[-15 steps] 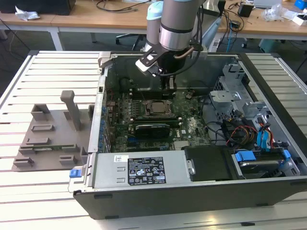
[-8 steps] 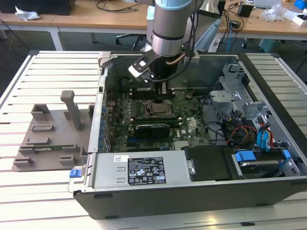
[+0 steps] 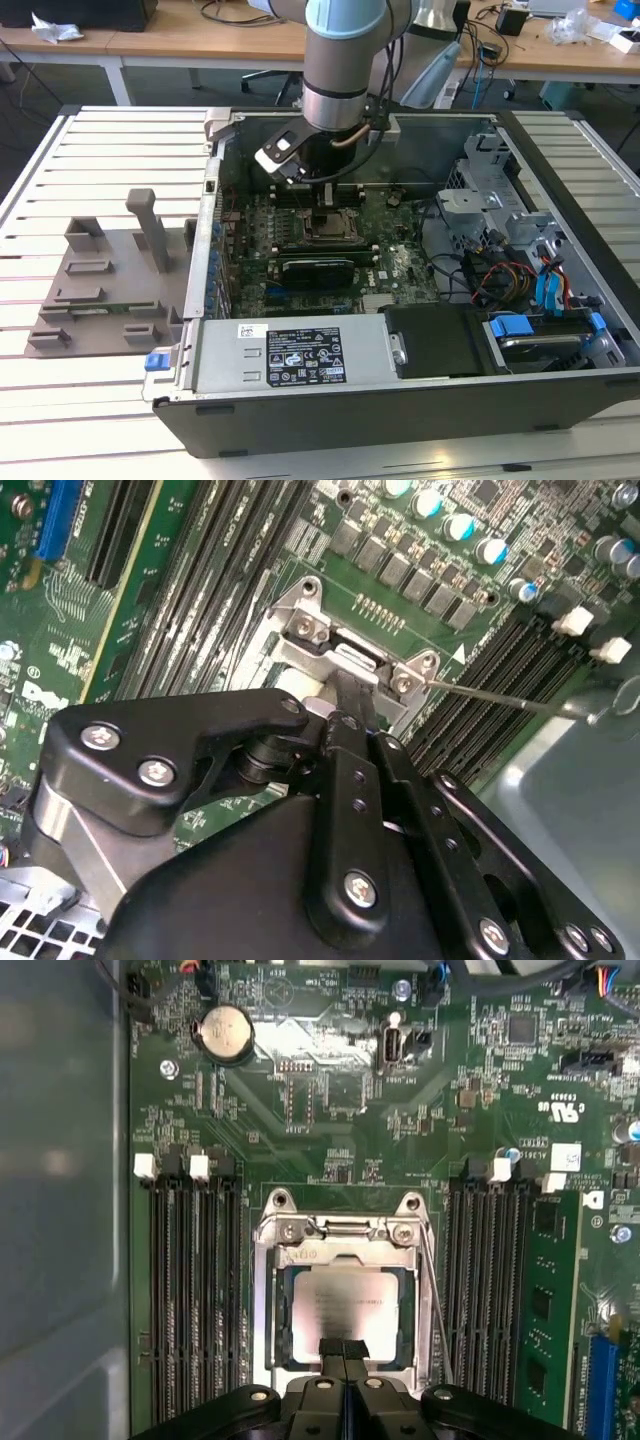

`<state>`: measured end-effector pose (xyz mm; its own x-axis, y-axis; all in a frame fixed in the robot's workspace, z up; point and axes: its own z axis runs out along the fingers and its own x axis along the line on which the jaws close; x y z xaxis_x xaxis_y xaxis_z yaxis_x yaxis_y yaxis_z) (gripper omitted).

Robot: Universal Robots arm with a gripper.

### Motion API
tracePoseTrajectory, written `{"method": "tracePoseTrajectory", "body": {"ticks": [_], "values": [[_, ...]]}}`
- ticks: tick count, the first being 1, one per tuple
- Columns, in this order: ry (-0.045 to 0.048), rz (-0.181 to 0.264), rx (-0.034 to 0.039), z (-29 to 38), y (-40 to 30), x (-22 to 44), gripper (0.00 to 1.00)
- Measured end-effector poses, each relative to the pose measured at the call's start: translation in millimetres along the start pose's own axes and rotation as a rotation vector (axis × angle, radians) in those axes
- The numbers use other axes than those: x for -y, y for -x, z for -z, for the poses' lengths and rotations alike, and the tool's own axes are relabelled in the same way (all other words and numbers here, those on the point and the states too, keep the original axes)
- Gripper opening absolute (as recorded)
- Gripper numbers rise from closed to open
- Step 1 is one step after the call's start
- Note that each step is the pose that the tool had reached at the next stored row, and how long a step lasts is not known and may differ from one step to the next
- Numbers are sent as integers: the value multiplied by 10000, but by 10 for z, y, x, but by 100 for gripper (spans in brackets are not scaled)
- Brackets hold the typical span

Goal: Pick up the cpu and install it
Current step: 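Close the cpu cover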

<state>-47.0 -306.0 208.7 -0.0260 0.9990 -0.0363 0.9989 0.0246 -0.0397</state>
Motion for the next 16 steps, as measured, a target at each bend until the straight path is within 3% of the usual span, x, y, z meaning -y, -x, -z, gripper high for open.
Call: {"method": "tracePoseTrajectory", "body": {"ticks": [10,16], "values": [[1,2,-1,-38,-3,56,11],[2,4,-1,-28,0,-46,11]]}}
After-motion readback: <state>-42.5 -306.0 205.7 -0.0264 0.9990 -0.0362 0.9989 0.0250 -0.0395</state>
